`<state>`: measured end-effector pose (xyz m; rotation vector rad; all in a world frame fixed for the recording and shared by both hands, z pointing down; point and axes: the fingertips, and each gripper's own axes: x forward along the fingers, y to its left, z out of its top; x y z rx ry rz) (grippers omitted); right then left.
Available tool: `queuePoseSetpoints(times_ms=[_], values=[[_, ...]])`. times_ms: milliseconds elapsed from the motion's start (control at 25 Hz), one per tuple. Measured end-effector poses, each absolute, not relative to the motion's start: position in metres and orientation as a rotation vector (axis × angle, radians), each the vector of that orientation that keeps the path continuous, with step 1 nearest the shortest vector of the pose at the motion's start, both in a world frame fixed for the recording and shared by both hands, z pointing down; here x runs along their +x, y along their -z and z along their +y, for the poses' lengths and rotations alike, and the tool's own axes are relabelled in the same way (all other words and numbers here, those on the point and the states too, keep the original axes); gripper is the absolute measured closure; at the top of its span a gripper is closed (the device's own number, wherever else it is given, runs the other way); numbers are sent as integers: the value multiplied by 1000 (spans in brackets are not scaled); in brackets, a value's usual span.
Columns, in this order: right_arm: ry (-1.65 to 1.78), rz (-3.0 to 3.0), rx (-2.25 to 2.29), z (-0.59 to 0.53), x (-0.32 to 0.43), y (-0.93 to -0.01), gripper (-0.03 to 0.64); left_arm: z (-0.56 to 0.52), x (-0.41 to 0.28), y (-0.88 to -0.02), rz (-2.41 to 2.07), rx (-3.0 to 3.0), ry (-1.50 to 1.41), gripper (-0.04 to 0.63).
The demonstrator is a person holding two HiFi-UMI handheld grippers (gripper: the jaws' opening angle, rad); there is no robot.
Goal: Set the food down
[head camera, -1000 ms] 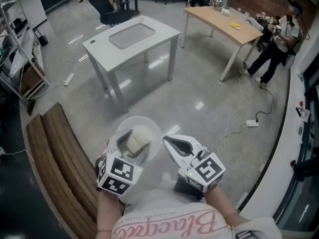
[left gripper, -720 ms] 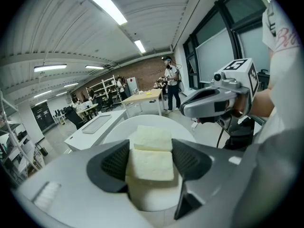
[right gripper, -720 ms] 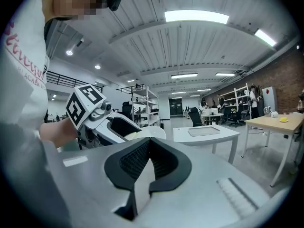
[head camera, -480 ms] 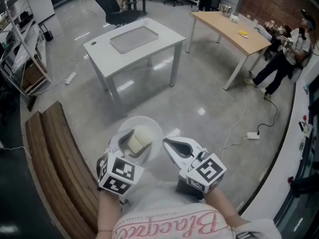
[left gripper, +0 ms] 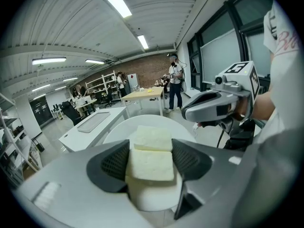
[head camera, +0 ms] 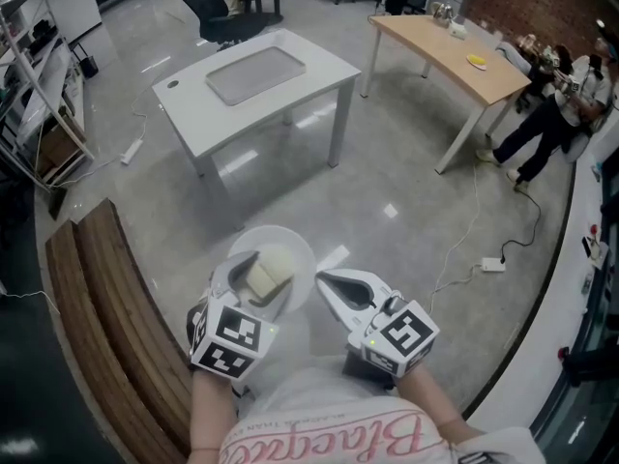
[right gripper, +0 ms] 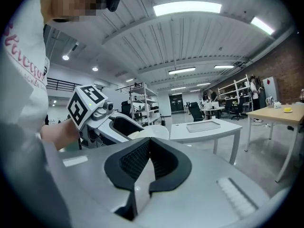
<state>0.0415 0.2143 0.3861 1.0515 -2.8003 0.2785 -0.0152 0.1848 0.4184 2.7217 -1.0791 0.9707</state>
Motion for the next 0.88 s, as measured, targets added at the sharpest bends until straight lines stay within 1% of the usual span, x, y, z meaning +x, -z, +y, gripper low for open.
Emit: queuePoseSetpoints(times_ms=[480,880], values=[[-336,-2791,1140,125,41,-371,615,92,-13,-407,-997,2771,-963,319],[-255,-2777,1164,18,25,-359,615,-15,-28,-396,-1009,2811,-925,319]])
